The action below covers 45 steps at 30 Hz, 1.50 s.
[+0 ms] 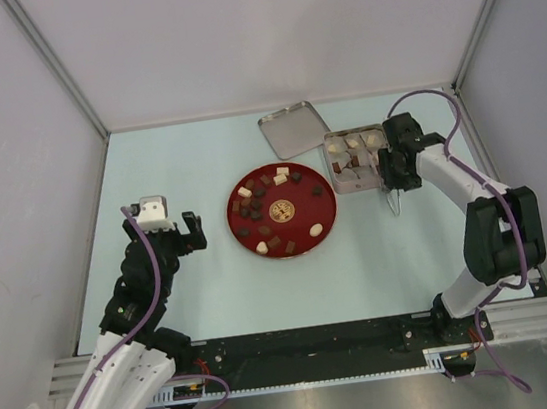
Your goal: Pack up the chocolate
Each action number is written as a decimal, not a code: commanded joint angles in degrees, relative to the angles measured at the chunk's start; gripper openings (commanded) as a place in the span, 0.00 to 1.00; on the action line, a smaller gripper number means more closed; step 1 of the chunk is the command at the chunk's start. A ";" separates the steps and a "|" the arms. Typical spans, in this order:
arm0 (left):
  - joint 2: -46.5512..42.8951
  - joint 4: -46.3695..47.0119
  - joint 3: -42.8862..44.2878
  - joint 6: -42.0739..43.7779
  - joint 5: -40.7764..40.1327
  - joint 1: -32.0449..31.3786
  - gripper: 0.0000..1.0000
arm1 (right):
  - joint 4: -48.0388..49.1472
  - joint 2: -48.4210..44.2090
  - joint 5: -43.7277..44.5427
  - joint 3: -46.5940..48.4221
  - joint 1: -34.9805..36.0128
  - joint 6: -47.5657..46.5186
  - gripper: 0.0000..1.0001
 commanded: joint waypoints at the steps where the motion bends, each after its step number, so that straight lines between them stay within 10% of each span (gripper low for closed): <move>1: -0.40 1.07 -0.32 0.72 0.60 -0.28 1.00 | 1.97 -5.78 1.07 0.37 1.07 -0.47 0.50; 12: -0.40 0.98 -0.24 0.72 0.60 -0.28 1.00 | 7.57 -13.33 0.21 -7.06 1.78 1.10 0.50; 22: -0.14 0.98 -0.24 0.72 0.95 -0.63 1.00 | 29.82 -25.12 -5.88 -29.32 -1.56 5.59 0.74; 45: -0.40 0.63 0.03 0.72 0.86 -0.80 1.00 | 40.92 -12.64 -7.46 -30.30 -3.67 11.91 0.76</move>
